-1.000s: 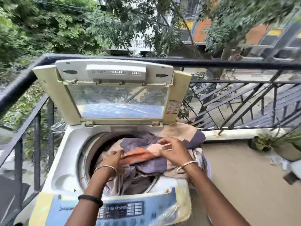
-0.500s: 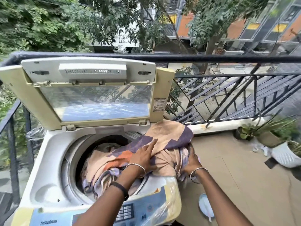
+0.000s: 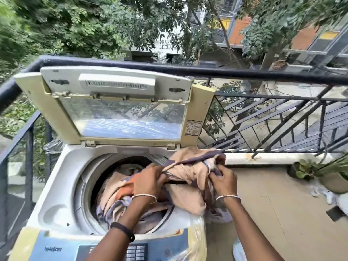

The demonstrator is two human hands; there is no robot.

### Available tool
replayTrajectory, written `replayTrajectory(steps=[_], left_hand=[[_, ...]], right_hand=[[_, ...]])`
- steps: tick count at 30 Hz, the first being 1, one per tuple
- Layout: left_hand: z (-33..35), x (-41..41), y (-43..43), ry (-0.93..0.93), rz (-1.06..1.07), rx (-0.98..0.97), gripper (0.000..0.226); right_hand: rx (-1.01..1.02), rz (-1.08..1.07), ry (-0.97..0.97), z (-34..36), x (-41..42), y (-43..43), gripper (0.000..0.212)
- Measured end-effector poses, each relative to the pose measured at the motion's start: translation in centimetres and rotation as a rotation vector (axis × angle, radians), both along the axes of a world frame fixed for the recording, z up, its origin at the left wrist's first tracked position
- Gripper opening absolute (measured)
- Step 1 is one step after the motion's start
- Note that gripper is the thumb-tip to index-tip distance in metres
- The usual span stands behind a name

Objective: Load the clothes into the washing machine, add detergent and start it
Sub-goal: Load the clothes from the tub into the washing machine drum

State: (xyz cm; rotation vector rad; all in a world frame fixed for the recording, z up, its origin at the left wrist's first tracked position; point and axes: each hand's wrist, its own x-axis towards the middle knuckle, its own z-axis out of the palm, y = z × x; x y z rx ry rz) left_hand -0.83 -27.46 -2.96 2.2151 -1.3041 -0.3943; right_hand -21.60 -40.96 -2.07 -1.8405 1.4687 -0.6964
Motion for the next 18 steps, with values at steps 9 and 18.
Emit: replayTrajectory(steps=[9,18], left_hand=[[5.7,7.9,5.0,0.158,-0.016,-0.14,0.057],[11.1,10.4,10.4,0.388,-0.265,-0.418,0.098]], right_hand=[[-0.383,0.303,-0.141,11.6,9.0,4.0,0.026],[-0.218,0.574,-0.343,11.2,16.8,12.3,0.012]])
